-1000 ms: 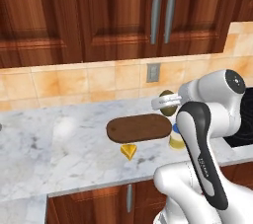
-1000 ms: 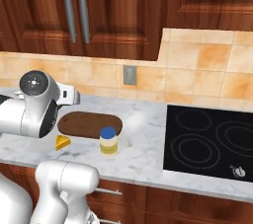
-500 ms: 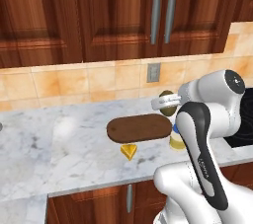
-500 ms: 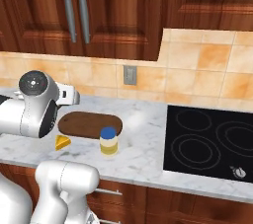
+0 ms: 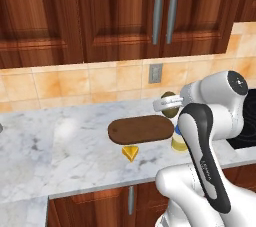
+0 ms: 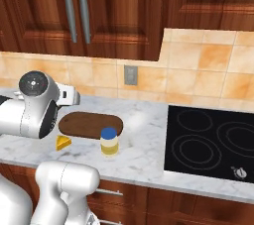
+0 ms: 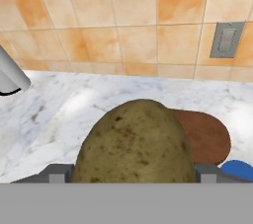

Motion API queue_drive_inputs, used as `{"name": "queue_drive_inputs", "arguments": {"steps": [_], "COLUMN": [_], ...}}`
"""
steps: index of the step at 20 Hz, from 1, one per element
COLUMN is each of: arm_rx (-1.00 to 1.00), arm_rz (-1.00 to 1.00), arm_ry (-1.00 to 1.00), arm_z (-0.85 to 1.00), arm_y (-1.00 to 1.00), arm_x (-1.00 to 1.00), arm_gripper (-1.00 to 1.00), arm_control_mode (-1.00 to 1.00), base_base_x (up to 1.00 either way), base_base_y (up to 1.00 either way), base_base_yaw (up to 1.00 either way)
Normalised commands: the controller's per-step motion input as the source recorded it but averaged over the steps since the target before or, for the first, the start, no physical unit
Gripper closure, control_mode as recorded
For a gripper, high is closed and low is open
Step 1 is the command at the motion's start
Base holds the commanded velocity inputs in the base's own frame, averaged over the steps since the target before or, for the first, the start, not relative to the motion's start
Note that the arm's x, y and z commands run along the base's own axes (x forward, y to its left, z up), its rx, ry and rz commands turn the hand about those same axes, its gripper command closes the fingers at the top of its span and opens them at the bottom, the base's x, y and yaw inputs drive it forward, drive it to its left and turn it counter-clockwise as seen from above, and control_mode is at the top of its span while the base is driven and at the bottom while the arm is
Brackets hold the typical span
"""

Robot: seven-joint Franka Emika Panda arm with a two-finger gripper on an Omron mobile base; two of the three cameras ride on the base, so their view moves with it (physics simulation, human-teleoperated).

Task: Retrieve the reheated potato from the microwave, then place the potato, cheese, and condiment on the cutting board.

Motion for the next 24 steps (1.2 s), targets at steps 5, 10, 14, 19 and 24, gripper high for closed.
{"name": "queue_drive_inputs", "arguments": {"steps": [5, 10, 14, 19, 24], "arm_rx": [0.0, 0.0, 0.0, 0.0, -0.04], "arm_rz": [0.0, 0.0, 0.0, 0.0, -0.03], "arm_ry": [0.0, 0.0, 0.0, 0.0, 0.07], "arm_z": [0.0, 0.0, 0.0, 0.0, -0.05], "arm_y": [0.0, 0.0, 0.0, 0.0, 0.03], "arm_x": [0.0, 0.0, 0.0, 0.0, 0.16], "arm_gripper": [1.0, 1.0, 1.0, 1.0, 1.0], "arm_control_mode": [1.0, -1.0, -1.0, -1.0, -1.0], "base_base_x": [0.0, 0.0, 0.0, 0.0, 0.0], "base_base_y": [0.0, 0.0, 0.0, 0.0, 0.0], "base_base_yaw": [0.0, 0.0, 0.0, 0.0, 0.0]}}
